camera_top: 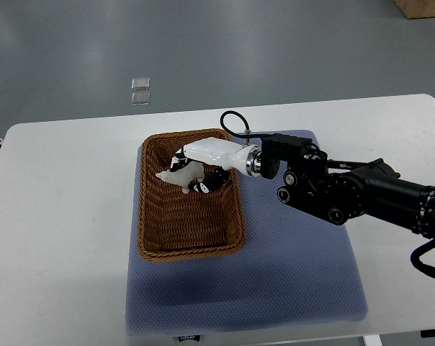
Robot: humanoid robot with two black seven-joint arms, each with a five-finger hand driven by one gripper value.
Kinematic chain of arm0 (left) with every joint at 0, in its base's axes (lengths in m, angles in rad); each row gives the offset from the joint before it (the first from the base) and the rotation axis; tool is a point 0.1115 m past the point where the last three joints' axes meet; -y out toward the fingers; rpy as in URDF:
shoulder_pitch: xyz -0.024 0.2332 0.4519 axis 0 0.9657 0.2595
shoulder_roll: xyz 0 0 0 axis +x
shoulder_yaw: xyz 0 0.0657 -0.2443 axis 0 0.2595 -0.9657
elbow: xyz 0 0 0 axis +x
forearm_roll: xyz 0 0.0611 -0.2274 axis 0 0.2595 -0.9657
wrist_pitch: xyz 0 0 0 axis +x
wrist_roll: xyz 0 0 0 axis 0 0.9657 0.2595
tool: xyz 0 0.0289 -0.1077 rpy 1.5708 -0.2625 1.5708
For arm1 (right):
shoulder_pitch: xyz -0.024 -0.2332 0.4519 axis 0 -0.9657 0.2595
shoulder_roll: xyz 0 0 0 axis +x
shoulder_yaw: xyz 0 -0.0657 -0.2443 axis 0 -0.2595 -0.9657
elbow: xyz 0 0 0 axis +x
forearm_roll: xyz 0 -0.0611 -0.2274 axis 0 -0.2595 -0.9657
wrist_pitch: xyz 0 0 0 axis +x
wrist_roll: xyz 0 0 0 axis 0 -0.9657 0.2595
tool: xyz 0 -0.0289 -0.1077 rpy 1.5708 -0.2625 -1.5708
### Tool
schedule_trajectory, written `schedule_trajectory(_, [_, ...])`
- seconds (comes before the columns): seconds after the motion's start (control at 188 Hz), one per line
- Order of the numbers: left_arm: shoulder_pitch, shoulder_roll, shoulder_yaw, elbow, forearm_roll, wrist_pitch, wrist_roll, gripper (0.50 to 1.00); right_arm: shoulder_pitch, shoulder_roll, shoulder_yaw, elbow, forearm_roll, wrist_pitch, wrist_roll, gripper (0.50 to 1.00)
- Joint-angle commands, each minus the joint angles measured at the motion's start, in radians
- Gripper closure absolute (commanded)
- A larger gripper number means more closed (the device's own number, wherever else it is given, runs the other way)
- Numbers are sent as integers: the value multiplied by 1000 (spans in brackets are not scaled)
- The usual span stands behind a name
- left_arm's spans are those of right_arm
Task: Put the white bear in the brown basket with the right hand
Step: 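Lower the bear into the basket and open the right hand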
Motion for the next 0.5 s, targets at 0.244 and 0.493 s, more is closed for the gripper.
schedule_trajectory(0.244, [0, 0, 0, 0, 0, 0, 0, 500, 0, -5, 21, 2, 26, -5, 3, 650])
schedule_trajectory(0.493, [0, 0, 0, 0, 0, 0, 0, 500, 12, -25, 148, 7, 358, 78, -15, 640])
